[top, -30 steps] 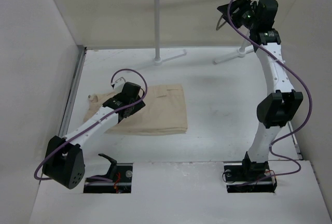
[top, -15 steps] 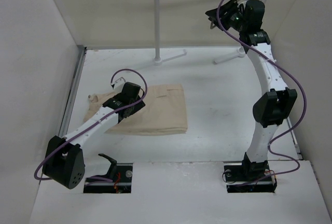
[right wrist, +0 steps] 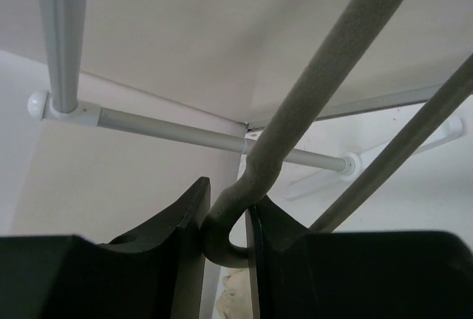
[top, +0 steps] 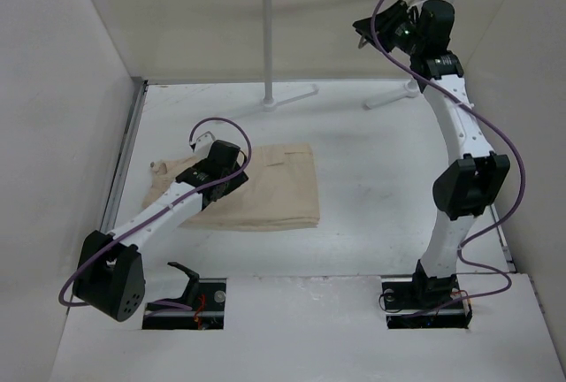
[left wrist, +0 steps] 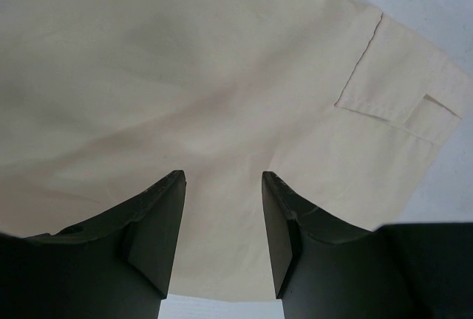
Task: Place the trousers on the hanger
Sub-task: Pick up the hanger from the clothesline.
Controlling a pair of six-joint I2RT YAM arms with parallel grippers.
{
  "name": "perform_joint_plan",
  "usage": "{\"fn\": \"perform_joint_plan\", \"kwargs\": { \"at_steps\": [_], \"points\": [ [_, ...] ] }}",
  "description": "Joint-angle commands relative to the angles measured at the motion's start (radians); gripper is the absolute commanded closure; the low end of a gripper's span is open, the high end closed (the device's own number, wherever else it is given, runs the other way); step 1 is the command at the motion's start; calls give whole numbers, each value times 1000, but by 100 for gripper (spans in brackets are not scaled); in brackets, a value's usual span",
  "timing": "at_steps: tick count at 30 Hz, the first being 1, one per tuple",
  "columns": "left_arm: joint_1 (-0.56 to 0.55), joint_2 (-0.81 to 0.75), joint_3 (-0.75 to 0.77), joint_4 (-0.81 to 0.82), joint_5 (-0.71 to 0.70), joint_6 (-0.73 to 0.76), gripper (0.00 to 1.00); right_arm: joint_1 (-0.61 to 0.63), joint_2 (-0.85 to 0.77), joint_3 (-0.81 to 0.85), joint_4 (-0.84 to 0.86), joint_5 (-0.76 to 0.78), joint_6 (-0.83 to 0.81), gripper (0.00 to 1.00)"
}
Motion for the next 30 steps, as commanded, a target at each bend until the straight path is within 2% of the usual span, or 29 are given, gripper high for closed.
{"fn": "perform_joint_plan", "kwargs": {
  "at_steps": [1,13,20,30],
  "points": [
    [-9,3,-9,18,-3,-14,56,1,-84,6,49,-28,-29,79],
    [-20,-6,11,22,3,-23,56,-2,-158,-40,9,-59,-93,82],
    [2,-50,104,4,38,-13,57,1,-234,-184,3,-53,-153,82],
    [13,-89,284,18,141,33,60,44,-369,-322,-93,-19,-316,83]
  ]
}}
